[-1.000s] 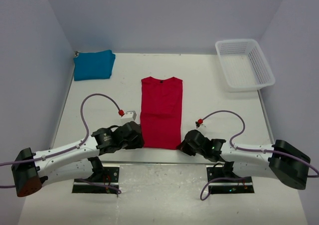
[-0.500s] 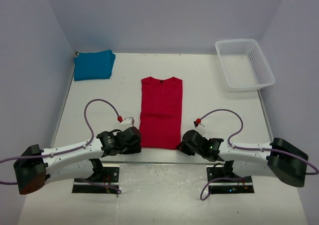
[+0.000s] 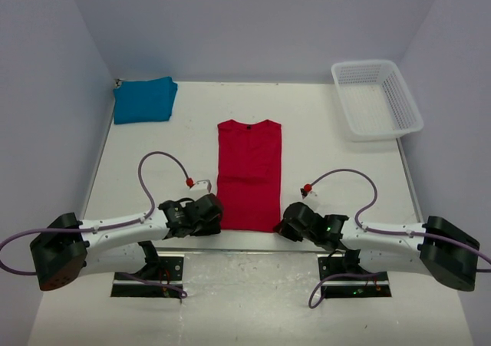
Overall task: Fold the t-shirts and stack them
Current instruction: Grab one side of the 2/3 rectangular tshirt with both arms
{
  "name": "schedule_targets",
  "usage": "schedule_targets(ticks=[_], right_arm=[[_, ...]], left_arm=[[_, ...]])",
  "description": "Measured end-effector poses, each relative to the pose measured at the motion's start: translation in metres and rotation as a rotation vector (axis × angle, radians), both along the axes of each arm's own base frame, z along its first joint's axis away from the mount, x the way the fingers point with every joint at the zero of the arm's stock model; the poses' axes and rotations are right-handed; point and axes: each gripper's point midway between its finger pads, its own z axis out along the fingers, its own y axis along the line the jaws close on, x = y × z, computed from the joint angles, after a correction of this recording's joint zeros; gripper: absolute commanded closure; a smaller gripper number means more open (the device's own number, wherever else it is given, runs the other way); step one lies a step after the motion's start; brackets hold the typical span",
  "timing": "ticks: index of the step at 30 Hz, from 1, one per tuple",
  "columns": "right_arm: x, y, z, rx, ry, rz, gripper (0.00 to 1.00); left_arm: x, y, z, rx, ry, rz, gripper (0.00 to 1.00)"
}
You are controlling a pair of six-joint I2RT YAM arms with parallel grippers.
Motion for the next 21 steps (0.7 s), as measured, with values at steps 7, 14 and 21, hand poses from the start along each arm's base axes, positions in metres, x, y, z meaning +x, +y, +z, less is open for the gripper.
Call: schedule_targets(ticks=[7, 14, 21], right_arm=[[0.000, -0.001, 0.000, -0.003, -0.002, -0.001, 1.00], [-0.002, -0.003, 0.000, -0.007, 0.000, -0.002, 1.00], [-0.001, -0.005, 0.000, -0.012, -0.002, -0.009, 1.00]], left_arm=[[0.009, -0.002, 0.000, -0.015, -0.011, 0.022, 0.48], [0.018, -0.015, -0.001, -0.060, -0.018, 0.015, 0.60], [0.017, -0.025, -0.003, -0.092, -0.007, -0.011, 0.76]])
